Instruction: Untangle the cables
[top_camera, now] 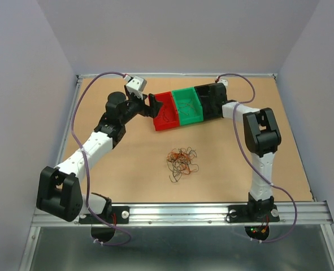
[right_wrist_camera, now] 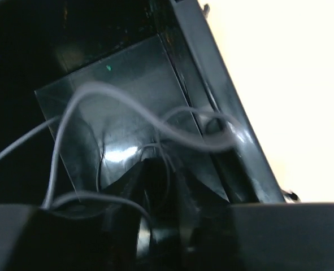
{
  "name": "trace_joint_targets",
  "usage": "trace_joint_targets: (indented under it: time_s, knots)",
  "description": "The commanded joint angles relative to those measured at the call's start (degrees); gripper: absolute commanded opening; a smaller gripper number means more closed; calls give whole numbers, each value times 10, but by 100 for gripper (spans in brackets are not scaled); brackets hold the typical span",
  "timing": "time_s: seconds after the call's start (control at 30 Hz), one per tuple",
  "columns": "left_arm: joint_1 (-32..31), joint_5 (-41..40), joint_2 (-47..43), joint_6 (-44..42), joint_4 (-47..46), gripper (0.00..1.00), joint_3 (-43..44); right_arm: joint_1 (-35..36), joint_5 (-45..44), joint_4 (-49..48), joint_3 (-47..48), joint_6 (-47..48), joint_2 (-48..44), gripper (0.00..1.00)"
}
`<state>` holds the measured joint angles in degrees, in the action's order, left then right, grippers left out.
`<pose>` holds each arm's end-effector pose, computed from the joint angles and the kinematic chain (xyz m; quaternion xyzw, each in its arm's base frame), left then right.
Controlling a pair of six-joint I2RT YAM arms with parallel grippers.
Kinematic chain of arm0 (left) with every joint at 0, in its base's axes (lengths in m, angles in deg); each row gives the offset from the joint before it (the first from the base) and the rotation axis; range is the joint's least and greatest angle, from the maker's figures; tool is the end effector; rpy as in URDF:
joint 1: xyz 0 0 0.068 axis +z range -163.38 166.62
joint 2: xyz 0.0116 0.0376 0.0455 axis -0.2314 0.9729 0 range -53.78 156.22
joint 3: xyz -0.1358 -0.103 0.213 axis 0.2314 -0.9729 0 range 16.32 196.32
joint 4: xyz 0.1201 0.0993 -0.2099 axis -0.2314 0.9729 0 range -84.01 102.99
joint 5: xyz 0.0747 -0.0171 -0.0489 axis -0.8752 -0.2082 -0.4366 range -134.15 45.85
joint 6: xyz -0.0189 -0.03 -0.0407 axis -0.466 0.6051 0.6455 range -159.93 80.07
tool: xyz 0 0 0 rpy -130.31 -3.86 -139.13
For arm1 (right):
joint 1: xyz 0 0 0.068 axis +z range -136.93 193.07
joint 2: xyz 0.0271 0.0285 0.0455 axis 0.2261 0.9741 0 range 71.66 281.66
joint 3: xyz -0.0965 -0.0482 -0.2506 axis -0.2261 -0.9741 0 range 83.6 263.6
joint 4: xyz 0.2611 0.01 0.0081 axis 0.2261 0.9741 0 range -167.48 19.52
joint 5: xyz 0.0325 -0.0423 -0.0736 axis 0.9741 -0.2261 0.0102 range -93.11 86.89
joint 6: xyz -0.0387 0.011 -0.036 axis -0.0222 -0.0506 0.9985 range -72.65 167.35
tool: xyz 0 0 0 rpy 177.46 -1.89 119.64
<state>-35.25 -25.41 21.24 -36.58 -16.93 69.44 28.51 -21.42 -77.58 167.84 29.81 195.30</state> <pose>0.2827 -0.1258 0.3347 0.2259 0.6637 -0.2650 0.6620 0.4628 0.1163 0.1559 0.0844 0.8908 -0.0178 0.4462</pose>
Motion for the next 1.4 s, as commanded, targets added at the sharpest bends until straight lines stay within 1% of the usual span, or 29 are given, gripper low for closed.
trace_joint_targets:
  time_s: [0.0, 0.03, 0.2, 0.23, 0.3, 0.37, 0.47, 0.5, 0.63, 0.73, 0.77, 0.8, 0.83, 0.87, 0.9, 0.93, 0.97, 1.03, 1.17, 1.2, 1.37]
  knots:
    - [-11, -22, -2, -18, -9, 93, 37, 4, -1, 45, 15, 0, -56, 41]
    - [-14, -27, -1, -20, -6, 93, 37, 4, -2, 57, 14, -2, -63, 45]
    - [-26, -47, 2, -28, 10, 93, 48, 5, 2, 99, 23, -13, -90, 57]
    - [-27, -49, 3, -29, 14, 93, 50, 5, 4, 123, 35, -14, -91, 62]
    - [-29, -56, 6, -30, 20, 93, 52, 12, -8, 150, 43, -16, -99, 69]
    - [-33, -63, 7, -31, 23, 93, 56, 16, -16, 159, 36, -16, -109, 71]
    - [-35, -69, 14, -31, 31, 93, 62, 22, -12, 162, 10, -15, -145, 71]
    - [-39, -71, 17, -45, 37, 93, 63, 26, -9, 161, 2, -14, -164, 70]
    - [-45, -66, 23, -63, 59, 93, 73, 38, 29, 156, -52, -7, -216, 66]
    - [-56, -53, 27, -88, 92, 93, 86, 61, 85, 132, -116, 7, -267, 66]
    - [-57, -46, 27, -97, 102, 93, 87, 77, 107, 115, -157, 11, -293, 66]
    - [-61, -40, 28, -109, 111, 93, 87, 85, 107, 114, -177, 11, -305, 66]
    - [-66, -35, 26, -127, 127, 93, 84, 92, 125, 94, -198, 10, -317, 66]
    - [-66, -25, 25, -138, 132, 93, 68, 100, 135, 84, -223, 8, -331, 66]
    - [-68, -10, 21, -150, 133, 93, 58, 111, 143, 74, -244, 1, -355, 65]
    - [-72, 9, 14, -170, 133, 93, 46, 116, 160, 49, -291, -4, -369, 64]
    - [-74, 14, 10, -180, 134, 93, 28, 122, 167, 37, -311, -16, -381, 63]
    - [-81, 27, 6, -197, 140, 92, 18, 135, 180, 7, -365, -30, -412, 58]
    - [-96, 39, 11, -212, 139, 90, 11, 167, 180, -25, -427, -69, -455, 57]
    - [-100, 37, 13, -215, 138, 90, 9, 172, 197, -33, -436, -76, -462, 57]
    - [-107, 31, 24, -223, 121, 89, 1, 185, 198, -50, -472, -108, -481, 56]
